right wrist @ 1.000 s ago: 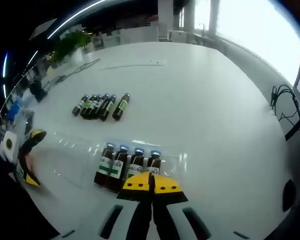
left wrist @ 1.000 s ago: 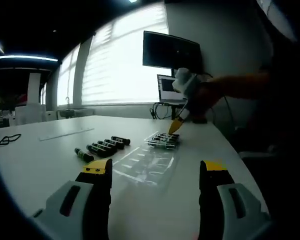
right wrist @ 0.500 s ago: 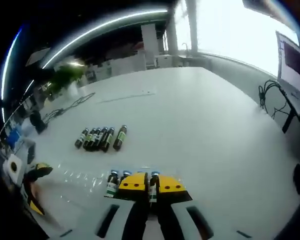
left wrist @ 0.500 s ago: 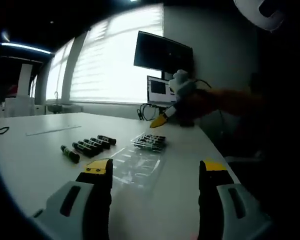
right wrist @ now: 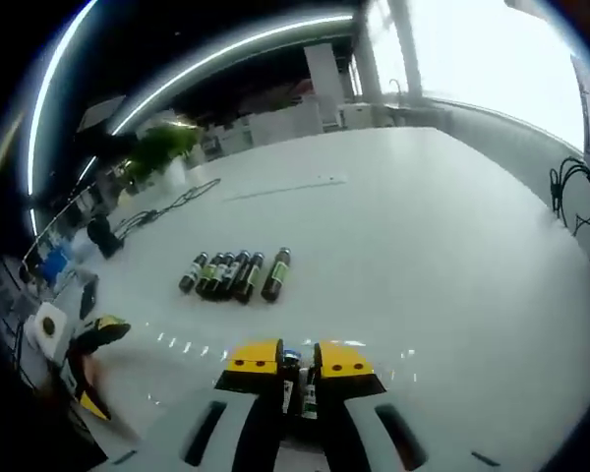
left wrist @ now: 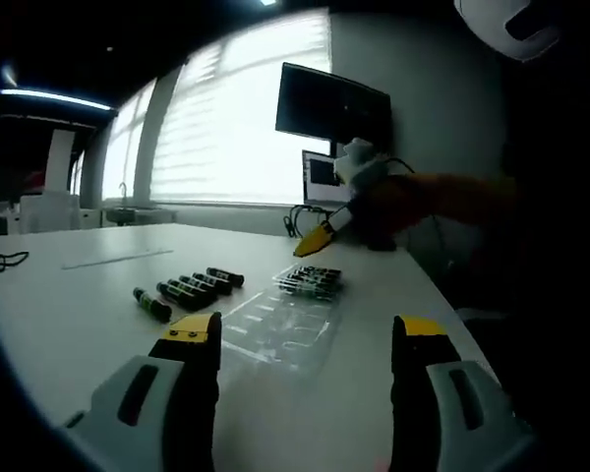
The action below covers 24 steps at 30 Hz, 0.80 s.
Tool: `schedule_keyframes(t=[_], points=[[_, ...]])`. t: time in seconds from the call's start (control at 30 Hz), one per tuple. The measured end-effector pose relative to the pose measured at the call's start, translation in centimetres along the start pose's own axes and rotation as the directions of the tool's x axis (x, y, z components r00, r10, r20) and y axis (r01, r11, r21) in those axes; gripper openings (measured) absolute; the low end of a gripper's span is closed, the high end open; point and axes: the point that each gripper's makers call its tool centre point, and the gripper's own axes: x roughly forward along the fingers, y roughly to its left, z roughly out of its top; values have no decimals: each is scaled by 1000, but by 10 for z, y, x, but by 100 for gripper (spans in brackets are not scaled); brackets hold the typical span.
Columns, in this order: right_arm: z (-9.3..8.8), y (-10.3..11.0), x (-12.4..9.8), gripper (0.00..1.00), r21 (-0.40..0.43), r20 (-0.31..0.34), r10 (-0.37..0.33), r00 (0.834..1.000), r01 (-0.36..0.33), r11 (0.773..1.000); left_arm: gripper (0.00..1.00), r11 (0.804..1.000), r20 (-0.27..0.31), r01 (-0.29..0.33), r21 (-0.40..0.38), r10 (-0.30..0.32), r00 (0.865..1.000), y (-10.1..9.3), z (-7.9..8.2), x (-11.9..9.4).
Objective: Grip medicine bottles put into box
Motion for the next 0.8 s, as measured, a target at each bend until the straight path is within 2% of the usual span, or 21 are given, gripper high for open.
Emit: schedule_keyframes(t=[0.2, 0.47, 0.6, 0.8], points=[[4, 10, 14, 8, -8, -32, 6, 999, -6, 1000, 63, 1000, 0, 4, 8, -4, 1000, -1, 0, -1], [19, 21, 24, 8, -30, -35, 4, 999, -5, 1000, 63, 999, -25, 10, 50, -9, 1000, -4, -4, -1], [28, 25, 24, 8, 7, -29, 24, 999, -24, 1000, 63, 999, -19, 15, 37, -14, 1000, -4, -3, -1], [35, 31, 32, 8, -4, -48, 26, 999, -26, 1000, 63, 999, -23, 10, 40, -9, 1000, -3, -3, -1]])
